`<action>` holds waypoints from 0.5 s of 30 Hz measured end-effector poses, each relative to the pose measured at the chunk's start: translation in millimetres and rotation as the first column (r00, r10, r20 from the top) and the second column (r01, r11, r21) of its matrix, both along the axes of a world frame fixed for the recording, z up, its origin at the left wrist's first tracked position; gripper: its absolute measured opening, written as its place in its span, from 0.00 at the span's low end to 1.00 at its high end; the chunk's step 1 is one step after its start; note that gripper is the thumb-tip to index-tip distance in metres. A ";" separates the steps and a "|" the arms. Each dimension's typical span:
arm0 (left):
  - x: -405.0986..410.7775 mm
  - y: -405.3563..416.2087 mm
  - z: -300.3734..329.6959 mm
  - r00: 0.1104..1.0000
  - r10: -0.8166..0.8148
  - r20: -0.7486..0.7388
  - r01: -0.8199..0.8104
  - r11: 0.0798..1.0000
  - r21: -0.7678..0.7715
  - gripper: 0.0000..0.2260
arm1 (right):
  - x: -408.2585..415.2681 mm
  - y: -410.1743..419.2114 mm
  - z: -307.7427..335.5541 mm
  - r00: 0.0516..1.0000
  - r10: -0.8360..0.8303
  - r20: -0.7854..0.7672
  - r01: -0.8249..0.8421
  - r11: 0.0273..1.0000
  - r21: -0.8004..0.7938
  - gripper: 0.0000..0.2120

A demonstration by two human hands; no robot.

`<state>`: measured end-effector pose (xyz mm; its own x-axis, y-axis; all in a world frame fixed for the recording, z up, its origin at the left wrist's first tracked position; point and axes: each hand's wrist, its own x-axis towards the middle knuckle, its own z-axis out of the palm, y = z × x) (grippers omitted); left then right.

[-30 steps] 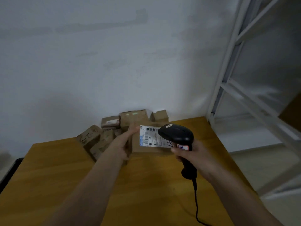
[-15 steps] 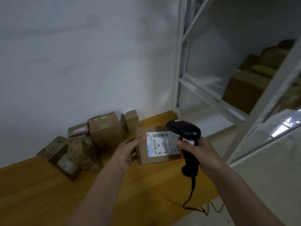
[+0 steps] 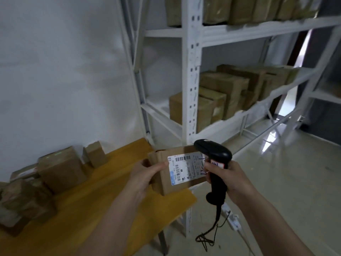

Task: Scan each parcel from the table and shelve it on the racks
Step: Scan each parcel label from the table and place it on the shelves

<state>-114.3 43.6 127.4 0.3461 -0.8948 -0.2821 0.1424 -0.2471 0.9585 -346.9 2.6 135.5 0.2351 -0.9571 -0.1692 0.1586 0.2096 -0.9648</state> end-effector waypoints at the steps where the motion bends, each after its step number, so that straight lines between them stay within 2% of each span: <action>1: -15.7 -1.5 2.0 1.000 -0.008 0.023 0.009 1.000 -0.016 0.44 | -16.9 1.5 0.8 1.000 -0.025 0.012 0.025 1.000 -0.001 0.02; 5: -77.5 -11.2 9.2 0.997 0.003 0.081 0.006 0.994 -0.106 0.47 | -82.7 6.5 8.9 0.995 -0.101 0.024 0.101 0.995 -0.011 0.06; 8: -121.4 -24.4 20.3 0.992 0.029 0.124 -0.005 0.982 -0.191 0.39 | -124.0 2.8 24.3 0.985 -0.165 0.055 0.167 0.985 -0.033 0.06; 10: -148.0 -35.7 33.2 0.980 0.057 0.189 -0.013 0.975 -0.223 0.36 | -146.0 -3.7 36.9 0.974 -0.209 0.086 0.214 0.975 -0.059 0.05; 15: -200.3 -70.9 72.1 0.921 0.116 0.371 0.023 0.937 -0.349 0.44 | -184.8 -28.7 67.8 0.947 -0.270 0.174 0.291 0.951 -0.108 0.06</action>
